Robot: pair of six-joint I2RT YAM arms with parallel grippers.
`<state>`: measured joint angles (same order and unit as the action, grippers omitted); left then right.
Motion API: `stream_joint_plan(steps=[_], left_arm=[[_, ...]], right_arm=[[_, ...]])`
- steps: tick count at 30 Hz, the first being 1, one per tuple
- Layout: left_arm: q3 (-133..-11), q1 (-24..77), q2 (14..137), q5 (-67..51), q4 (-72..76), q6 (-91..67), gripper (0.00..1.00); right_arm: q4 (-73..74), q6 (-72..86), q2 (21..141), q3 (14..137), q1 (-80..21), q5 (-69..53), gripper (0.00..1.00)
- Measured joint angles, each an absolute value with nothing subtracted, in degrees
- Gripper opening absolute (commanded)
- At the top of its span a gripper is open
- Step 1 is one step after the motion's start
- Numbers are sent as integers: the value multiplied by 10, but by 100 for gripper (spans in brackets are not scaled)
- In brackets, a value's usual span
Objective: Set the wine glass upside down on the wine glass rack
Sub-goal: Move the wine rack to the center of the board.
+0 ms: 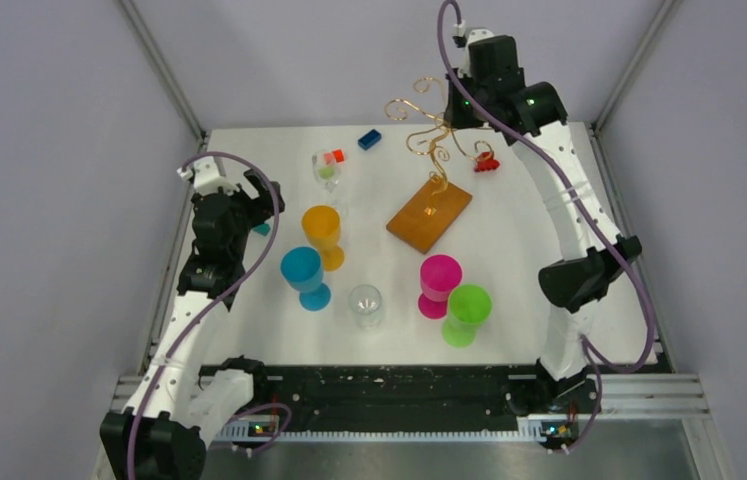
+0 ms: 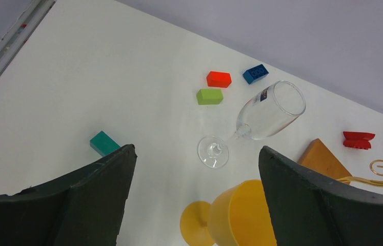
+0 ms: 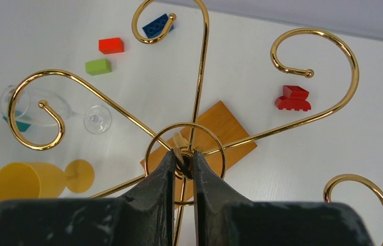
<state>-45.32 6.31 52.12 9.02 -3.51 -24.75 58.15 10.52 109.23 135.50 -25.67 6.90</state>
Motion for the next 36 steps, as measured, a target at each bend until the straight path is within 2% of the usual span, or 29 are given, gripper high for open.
stream_joint_plan(steps=[14, 21, 36], left_arm=[[-453, 63, 519, 95, -35, -247, 94], [-453, 63, 519, 95, -35, -247, 94], [-453, 63, 519, 95, -30, -247, 94]], right_arm=[[545, 81, 1113, 1359, -305, 59, 0], [542, 74, 1113, 1358, -307, 58, 21], [479, 60, 1101, 1329, -308, 70, 49]])
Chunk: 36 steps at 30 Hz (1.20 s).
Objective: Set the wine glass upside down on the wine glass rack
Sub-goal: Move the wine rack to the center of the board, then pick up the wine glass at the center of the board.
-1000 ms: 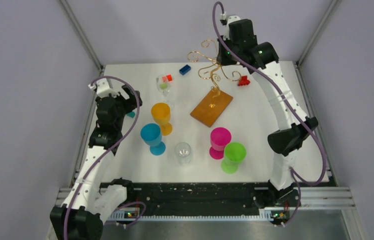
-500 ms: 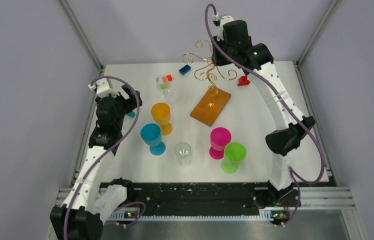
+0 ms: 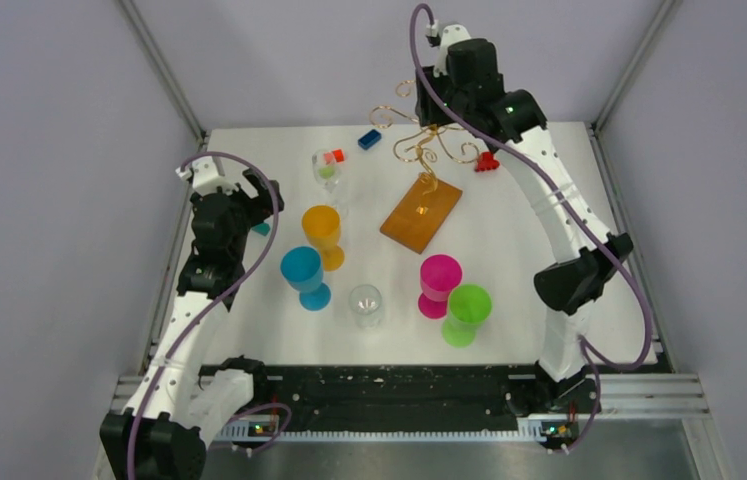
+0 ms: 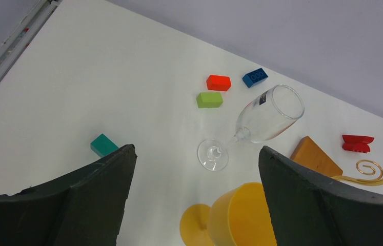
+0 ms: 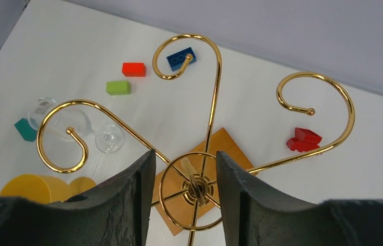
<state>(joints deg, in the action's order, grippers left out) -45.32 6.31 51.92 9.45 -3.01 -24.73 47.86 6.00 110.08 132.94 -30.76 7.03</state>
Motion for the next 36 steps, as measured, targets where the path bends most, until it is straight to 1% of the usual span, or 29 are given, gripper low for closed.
stream_joint_plan(steps=[4, 9, 17, 23, 32, 36], left_arm=[[-453, 63, 519, 94, -30, -247, 94], [-453, 63, 524, 88, -31, -247, 91], [-476, 67, 556, 53, -55, -254, 78], [-501, 88, 583, 20, -103, -254, 74], [-526, 104, 662, -27, -184, -233, 67], [-534, 106, 678, -40, -202, -223, 64]], right_arm=[[462, 55, 1081, 1303, -308, 74, 53], [422, 49, 1028, 1244, -308, 72, 55], [323, 44, 886, 1096, -308, 65, 56], [280, 40, 818, 1048, -308, 80, 57], [271, 31, 804, 1000, -310, 95, 57], [274, 30, 804, 990, -310, 97, 57]])
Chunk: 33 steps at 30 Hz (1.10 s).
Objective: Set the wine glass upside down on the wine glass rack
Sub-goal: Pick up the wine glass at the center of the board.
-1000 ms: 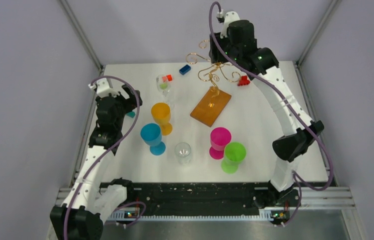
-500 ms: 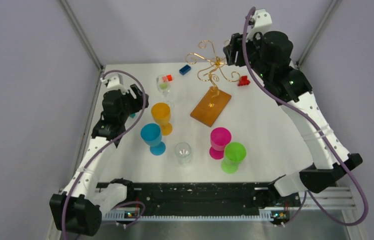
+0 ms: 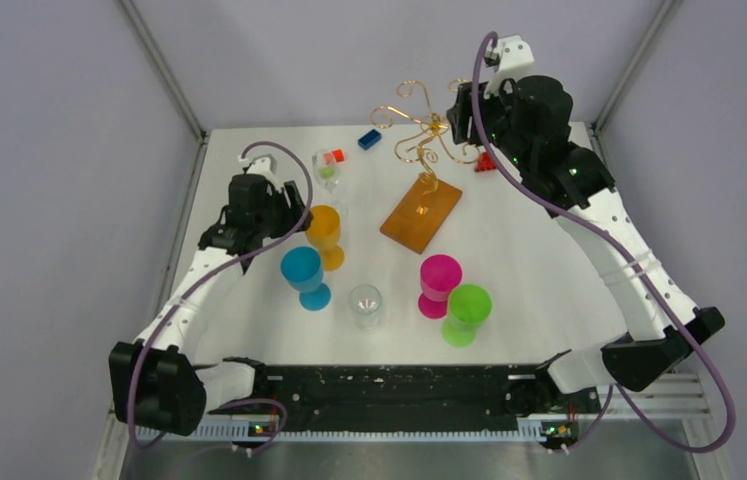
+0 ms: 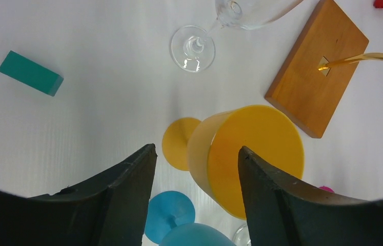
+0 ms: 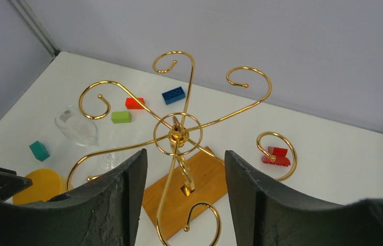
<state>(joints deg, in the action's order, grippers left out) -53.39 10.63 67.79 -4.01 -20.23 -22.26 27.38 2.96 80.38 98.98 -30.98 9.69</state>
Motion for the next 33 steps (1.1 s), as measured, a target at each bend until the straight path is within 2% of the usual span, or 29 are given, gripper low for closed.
stream_joint_plan(steps=[7, 14, 23, 33], left_arm=[[-568, 119, 728, -46, -221, -207, 59], [-600, 157, 774, -3, -259, -180, 52], [-623, 176, 806, 44, -285, -157, 33], [-631, 181, 807, 54, -289, -148, 26]], right_arm=[[272, 29, 801, 983, -310, 101, 57], [274, 25, 798, 969, -310, 106, 57], [274, 20, 796, 963, -310, 113, 57], [271, 15, 794, 954, -310, 120, 57]])
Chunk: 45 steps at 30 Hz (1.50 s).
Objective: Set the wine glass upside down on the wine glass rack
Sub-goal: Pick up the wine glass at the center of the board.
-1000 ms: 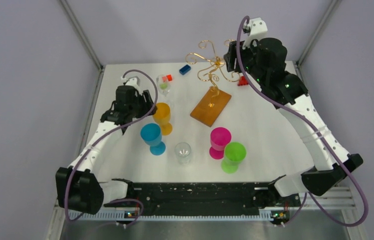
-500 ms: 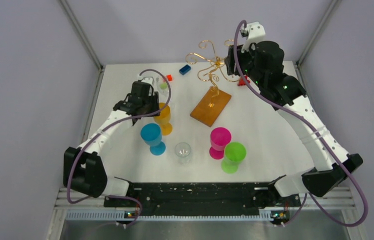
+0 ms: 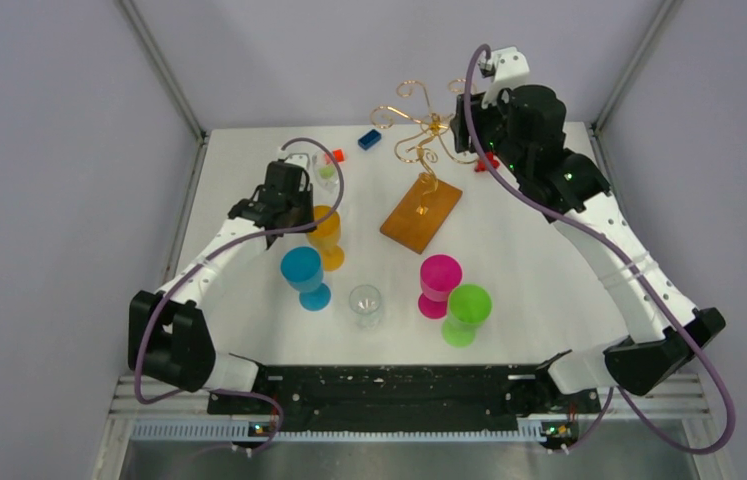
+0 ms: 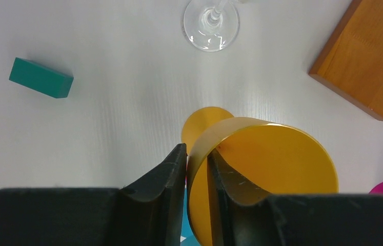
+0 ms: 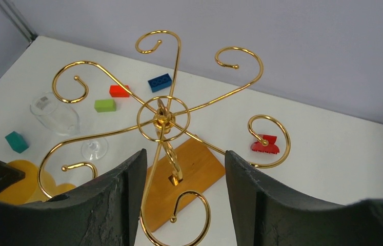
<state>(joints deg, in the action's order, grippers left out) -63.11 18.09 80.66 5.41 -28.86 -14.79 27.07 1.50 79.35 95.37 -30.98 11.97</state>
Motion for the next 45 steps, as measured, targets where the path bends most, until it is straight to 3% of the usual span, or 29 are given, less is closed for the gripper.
stream_joint_plan(steps=[24, 35, 45], left_arm=[[-645, 188, 809, 41, -300, -140, 0], [-668, 189, 796, 23, -307, -126, 0], [-669, 189, 675, -56, -298, -102, 0]], right_arm=[[260, 14, 774, 919, -310, 134, 57], [254, 14, 774, 918, -310, 142, 57], [216, 18, 729, 873, -310, 165, 57]])
